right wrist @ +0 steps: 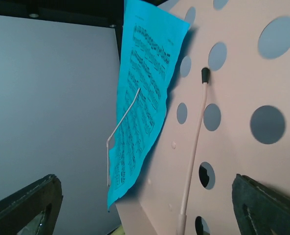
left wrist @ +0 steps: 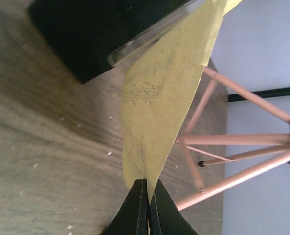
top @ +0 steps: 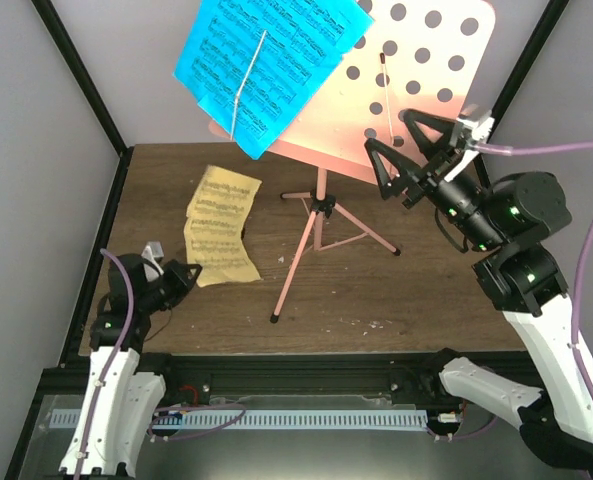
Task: Pack up the instrument practice props
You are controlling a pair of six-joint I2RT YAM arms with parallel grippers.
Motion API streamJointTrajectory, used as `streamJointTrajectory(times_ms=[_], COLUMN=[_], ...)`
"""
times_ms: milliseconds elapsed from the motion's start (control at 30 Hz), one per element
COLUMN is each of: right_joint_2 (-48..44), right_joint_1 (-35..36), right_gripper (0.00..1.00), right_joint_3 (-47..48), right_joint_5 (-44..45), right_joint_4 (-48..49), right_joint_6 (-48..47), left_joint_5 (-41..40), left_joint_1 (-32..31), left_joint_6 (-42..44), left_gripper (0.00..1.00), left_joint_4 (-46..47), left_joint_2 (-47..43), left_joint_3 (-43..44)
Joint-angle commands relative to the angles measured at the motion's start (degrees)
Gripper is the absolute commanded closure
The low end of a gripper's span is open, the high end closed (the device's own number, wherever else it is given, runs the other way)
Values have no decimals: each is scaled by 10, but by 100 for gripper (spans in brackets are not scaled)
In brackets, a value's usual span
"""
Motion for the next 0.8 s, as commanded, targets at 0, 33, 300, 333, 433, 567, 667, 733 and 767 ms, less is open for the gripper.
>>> streamJointTrajectory(times_ms=[0,33,300,333,433,567,667,733,767], right_joint_2=[-39,-44,-68,-70,-73,-77,-81,-83,-84], right_joint_1=[0,0,1,0,0,0,0,0,0], right_gripper=[2,1,0,0,0,0,0,0,0], right_joint_3=[-19,-25,-64,-67,-71,-79,-87,-92,-93], right_joint_5=[32,37,73,75,80,93,102,108,111], right_joint_4=[23,25,20,20,17,14,15,15,15], right_joint_6=[-27,-29,-44,-46,-50,-56,-59,-62,-64], left_joint_5=[-23,-30,-65,-56,-59,-125,-157,-172,-180], left_joint_1=[3,3,26,35,59,67,68,68,68], left_joint_6=[-70,-82,-147,-152,-151,-150,-148,-150,-154], left_gripper=[100,100,100,100,100,100,100,100,100], left_joint_4=[-20,-20,-45,-48,-83,-144,-175,-192,-203], left_joint_2=[-21,-29,-88,-88,-99,-121,-126,-125,-126], left_joint_3=[-57,-69,-139,-144,-138,-100,-76,-65,-61])
